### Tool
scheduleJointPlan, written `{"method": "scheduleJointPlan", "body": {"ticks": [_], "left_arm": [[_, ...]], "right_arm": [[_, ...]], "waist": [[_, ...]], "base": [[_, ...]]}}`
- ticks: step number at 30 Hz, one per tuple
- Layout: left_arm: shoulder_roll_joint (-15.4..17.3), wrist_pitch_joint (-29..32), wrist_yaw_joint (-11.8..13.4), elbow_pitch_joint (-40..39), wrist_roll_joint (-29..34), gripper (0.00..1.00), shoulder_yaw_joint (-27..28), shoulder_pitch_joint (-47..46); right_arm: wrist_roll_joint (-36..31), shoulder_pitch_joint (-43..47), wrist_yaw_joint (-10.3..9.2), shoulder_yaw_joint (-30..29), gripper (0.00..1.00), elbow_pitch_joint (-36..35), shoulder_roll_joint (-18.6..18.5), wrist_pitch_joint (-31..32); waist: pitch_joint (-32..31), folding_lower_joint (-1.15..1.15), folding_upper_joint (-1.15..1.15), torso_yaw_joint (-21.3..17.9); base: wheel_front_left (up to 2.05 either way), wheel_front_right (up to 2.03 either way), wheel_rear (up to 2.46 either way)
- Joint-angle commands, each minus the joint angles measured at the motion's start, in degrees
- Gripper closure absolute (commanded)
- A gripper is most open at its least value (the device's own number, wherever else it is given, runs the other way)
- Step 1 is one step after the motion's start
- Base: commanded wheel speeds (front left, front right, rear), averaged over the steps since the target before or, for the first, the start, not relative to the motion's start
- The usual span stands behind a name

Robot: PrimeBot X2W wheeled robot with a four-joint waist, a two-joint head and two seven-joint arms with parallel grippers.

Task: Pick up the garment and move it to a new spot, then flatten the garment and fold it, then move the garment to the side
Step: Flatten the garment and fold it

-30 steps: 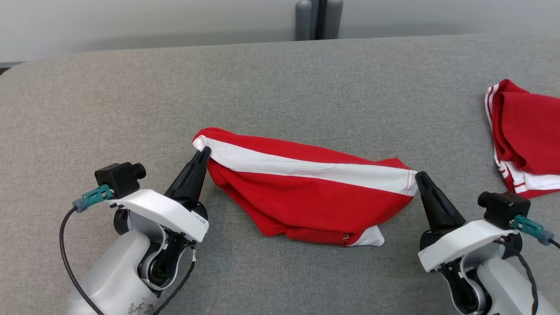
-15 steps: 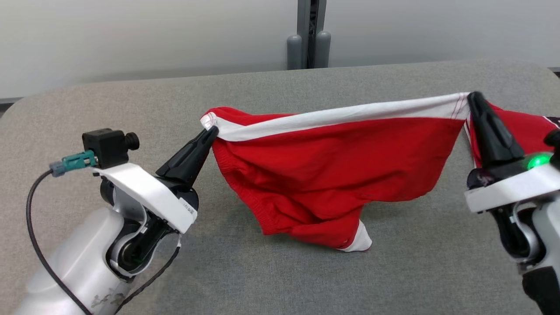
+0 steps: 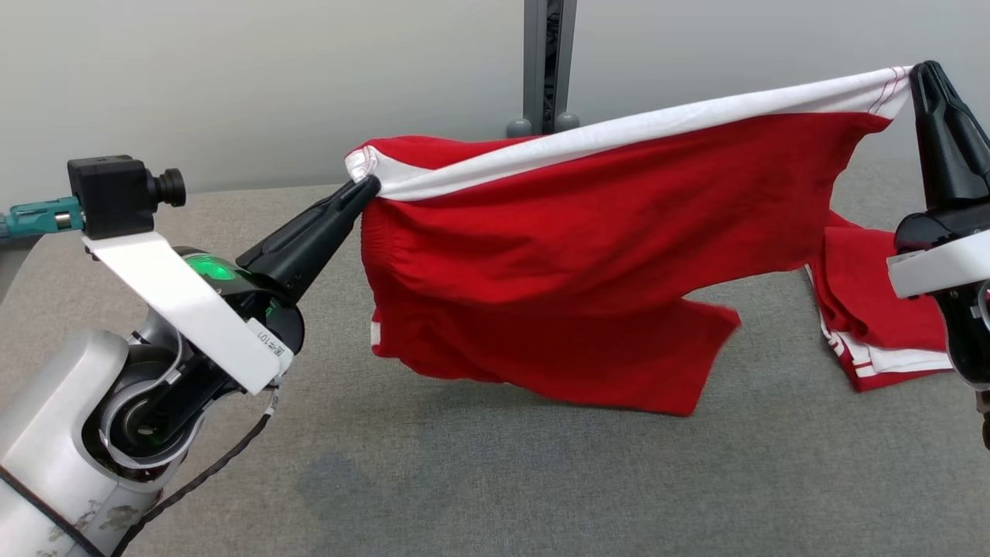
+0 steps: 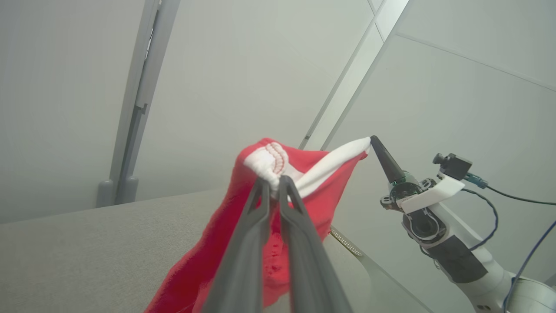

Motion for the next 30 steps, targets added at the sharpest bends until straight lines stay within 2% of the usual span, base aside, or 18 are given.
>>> {"method": "scheduleJointPlan", "body": {"ticks": [1, 4, 7, 14, 18, 23, 27, 30], "left_arm": [[0.6, -0.28, 0.18, 0.04, -0.23, 1.0, 0.62, 0.04], [0.1, -1.11, 0.4, 1.25, 0.54, 1.0, 1.51, -1.97], [-1.74, -2.51, 0.34, 4.73, 1.96, 1.0, 2.31, -5.74], [-8.65, -11.3, -0.34, 20.89, 12.38, 1.0, 2.78, -22.52], [-12.05, -18.28, -0.81, 30.99, 19.98, 1.0, 1.32, -34.47], [-14.28, -23.92, -0.97, 39.53, 29.31, 1.0, -0.88, -47.98], [-15.29, -24.49, -0.96, 42.23, 32.69, 1.0, -3.55, -52.51], [-15.31, -24.54, -0.97, 41.98, 33.13, 1.0, -5.43, -52.57]], "right_arm": [[-0.27, -1.05, -0.05, -0.41, 1.0, 0.36, -0.62, -0.03], [0.09, -3.43, -0.05, 0.97, 1.0, 1.33, -0.27, -0.03], [0.59, -7.78, -0.05, 3.48, 1.0, 3.56, 0.1, -0.03], [-0.54, -25.73, -0.04, 10.65, 1.0, 14.33, 2.38, -0.03], [-2.71, -37.89, -0.04, 11.15, 1.0, 20.34, 4.9, -0.02], [-7.99, -49.65, -0.04, 8.67, 1.0, 22.22, 6.71, -0.03], [-10.72, -52.72, -0.03, 8.75, 1.0, 22.12, 7.66, -0.03], [-10.48, -52.67, -0.03, 9.18, 1.0, 22.29, 7.33, -0.03]], "waist": [[0.02, 0.0, 0.0, 0.05], [0.54, 0.0, 0.0, 0.16], [2.0, 0.0, 0.0, 0.34], [9.81, 0.0, 0.0, 0.95], [16.22, 0.0, 0.0, 0.99], [24.69, 0.0, 0.0, 1.05], [30.56, 0.0, 0.0, 1.01], [34.14, 0.0, 0.0, 0.97]], "base": [[0.0, 0.0, 0.0], [0.0, 0.0, 0.0], [0.0, 0.0, 0.0], [0.0, 0.0, 0.0], [0.0, 0.0, 0.0], [0.0, 0.0, 0.0], [0.0, 0.0, 0.0], [0.0, 0.0, 0.0]]}}
